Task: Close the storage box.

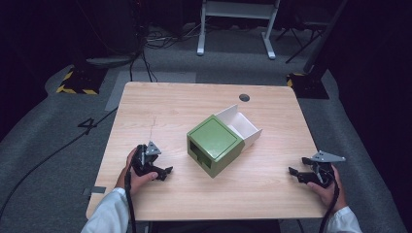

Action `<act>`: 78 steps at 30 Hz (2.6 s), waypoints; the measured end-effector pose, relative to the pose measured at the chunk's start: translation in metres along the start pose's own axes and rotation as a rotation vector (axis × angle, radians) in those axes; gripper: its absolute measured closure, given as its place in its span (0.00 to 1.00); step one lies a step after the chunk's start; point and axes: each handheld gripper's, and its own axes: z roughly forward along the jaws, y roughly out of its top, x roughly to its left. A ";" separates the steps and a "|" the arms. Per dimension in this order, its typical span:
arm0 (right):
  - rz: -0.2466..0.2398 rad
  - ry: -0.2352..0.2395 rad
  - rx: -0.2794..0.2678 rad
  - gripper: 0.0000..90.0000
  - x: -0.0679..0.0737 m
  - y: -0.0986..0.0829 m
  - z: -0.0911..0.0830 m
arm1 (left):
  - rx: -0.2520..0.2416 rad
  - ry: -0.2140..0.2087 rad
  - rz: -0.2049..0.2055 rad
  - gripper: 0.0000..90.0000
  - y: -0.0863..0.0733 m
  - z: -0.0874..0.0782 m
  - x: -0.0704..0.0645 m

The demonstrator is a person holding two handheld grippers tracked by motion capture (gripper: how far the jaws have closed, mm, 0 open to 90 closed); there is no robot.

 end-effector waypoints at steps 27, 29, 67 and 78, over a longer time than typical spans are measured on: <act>-0.083 -0.023 -0.037 0.34 0.005 0.060 0.010 | -0.002 -0.004 -0.002 0.00 0.000 0.000 -0.001; -0.095 -0.016 -0.036 0.35 0.006 0.069 0.012 | -0.002 -0.004 -0.002 0.00 0.000 0.000 -0.001; -0.039 0.114 -0.075 0.57 0.029 0.157 0.091 | -0.002 -0.006 0.007 0.00 0.000 0.001 -0.002; -0.090 0.095 -0.070 0.56 0.047 0.158 0.087 | 0.000 -0.007 0.009 0.00 0.001 0.001 -0.002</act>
